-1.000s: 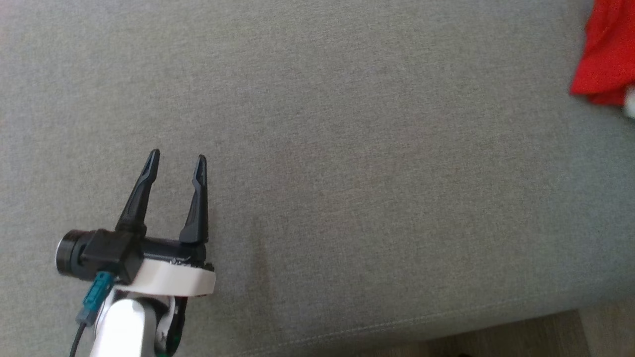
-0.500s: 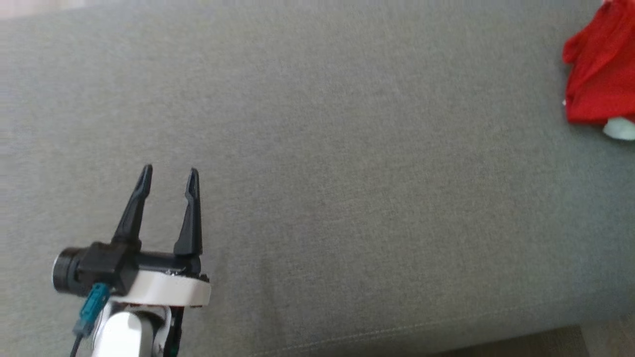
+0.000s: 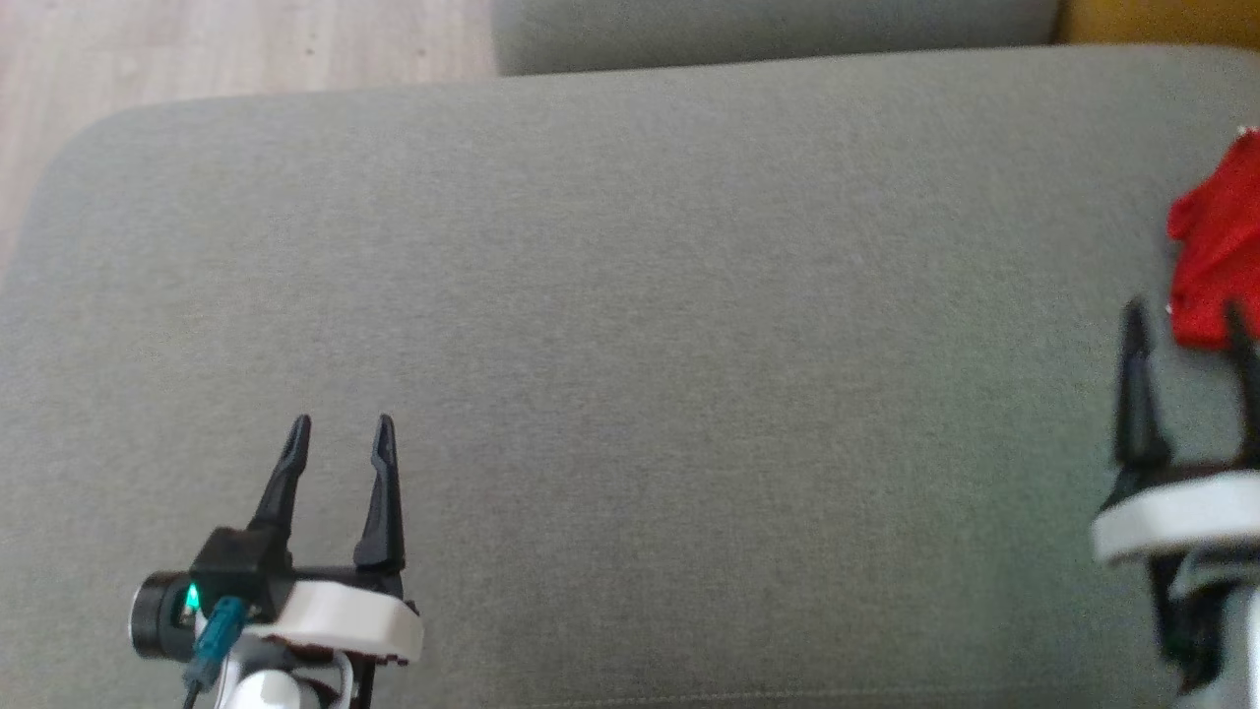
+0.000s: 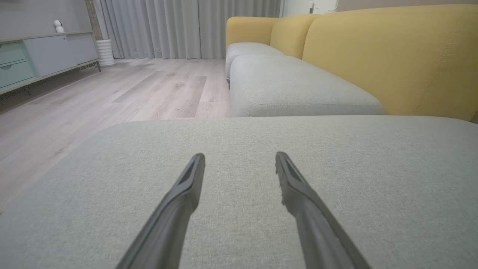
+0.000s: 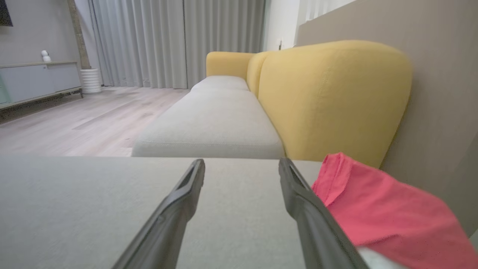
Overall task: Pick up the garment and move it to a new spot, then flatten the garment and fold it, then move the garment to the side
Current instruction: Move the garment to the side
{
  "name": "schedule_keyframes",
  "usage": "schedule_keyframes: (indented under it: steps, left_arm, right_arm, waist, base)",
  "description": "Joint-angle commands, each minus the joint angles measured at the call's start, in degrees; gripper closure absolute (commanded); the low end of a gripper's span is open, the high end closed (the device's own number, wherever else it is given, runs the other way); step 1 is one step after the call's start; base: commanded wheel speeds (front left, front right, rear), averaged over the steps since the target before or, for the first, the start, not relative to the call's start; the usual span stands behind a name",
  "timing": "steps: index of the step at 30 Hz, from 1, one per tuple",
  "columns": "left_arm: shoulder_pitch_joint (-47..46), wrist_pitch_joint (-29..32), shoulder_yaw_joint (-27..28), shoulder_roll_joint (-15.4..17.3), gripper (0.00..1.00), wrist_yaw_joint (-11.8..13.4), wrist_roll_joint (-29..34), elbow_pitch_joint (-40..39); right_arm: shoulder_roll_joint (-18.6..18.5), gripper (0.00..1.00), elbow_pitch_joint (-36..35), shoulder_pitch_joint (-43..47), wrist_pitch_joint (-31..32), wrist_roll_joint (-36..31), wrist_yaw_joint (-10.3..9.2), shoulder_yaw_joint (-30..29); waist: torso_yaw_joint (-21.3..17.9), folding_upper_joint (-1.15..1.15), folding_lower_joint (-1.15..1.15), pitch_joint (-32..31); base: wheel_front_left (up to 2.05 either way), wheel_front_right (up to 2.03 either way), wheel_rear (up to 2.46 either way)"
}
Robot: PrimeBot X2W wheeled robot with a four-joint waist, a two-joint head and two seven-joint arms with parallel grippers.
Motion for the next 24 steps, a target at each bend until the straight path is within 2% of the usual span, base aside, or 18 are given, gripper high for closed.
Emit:
schedule_keyframes:
  steps: [1,7,16,24]
  left_arm:
    - [-0.87,-0.31,1.74,-0.03,0.00,-0.29,0.51,-0.95]
    - [-0.39,-0.31,2.54,-0.01,0.00,-1.02,0.73,1.26]
    - [0.18,-0.31,2.22,-0.03,0.00,-2.34,-0.08,2.92]
    - [0.59,-0.31,2.08,-0.03,0.00,-2.29,-0.56,2.94]
  right_arm:
    - [0.33,0.00,-2.26,0.79,-1.49,-0.54,-0.04,1.62]
    - [3.17,0.00,2.00,6.02,-5.51,-1.60,-0.04,4.96]
    - [3.98,0.00,10.26,7.74,-10.05,-2.31,-0.04,5.18]
    - [4.01,0.00,12.51,7.41,-11.47,-0.62,-0.04,5.42]
  waist:
    - [1.66,0.00,0.00,-1.57]
    - [2.96,0.00,0.00,-3.29]
    - [2.75,0.00,0.00,-5.32]
    - [1.33,0.00,0.00,-6.07]
  base:
    - [0.00,0.00,0.00]
    - [0.00,0.00,0.00]
    - [0.00,0.00,0.00]
    - [0.00,0.00,0.00]
